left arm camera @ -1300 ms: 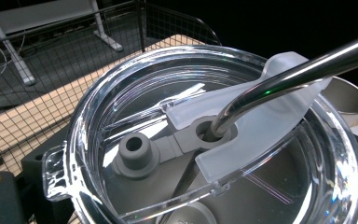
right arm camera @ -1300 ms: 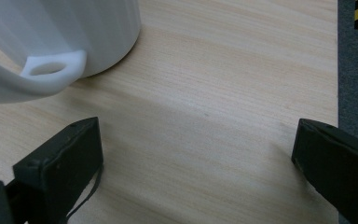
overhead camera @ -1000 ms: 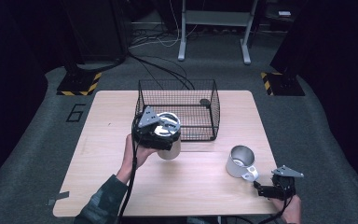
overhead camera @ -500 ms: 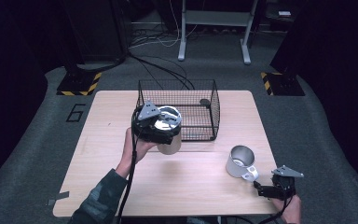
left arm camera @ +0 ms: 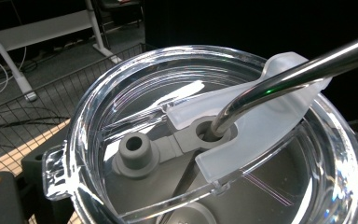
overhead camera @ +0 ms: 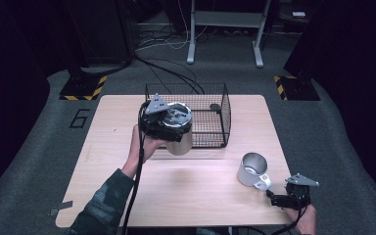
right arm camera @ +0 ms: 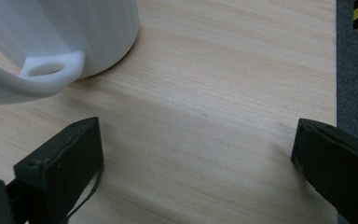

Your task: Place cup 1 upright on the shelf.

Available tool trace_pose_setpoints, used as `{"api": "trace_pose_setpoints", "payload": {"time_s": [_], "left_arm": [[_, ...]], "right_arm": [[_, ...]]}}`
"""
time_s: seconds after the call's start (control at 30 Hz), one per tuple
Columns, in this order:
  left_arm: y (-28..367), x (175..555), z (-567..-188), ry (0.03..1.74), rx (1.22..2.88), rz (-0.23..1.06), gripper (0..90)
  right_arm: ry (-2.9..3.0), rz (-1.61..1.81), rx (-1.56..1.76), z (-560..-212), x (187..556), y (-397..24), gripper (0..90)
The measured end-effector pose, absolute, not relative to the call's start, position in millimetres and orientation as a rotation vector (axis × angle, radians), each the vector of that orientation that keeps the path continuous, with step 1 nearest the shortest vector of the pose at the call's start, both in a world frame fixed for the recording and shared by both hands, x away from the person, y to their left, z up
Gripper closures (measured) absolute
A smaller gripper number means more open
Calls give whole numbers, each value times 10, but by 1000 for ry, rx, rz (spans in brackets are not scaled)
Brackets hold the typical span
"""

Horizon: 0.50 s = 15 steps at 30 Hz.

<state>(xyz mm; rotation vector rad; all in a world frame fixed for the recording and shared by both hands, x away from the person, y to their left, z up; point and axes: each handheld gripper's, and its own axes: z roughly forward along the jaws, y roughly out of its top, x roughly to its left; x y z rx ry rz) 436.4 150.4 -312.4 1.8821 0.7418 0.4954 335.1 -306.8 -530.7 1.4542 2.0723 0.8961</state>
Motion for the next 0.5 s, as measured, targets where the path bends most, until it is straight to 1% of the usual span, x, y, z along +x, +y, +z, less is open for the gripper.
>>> {"api": "trace_pose_setpoints", "payload": {"time_s": [0.5], "left_arm": [[1489,4475,-3024,749,1891,486,39]], "right_arm": [[2070,892,1450,-5308,3350,-3070,16]]}}
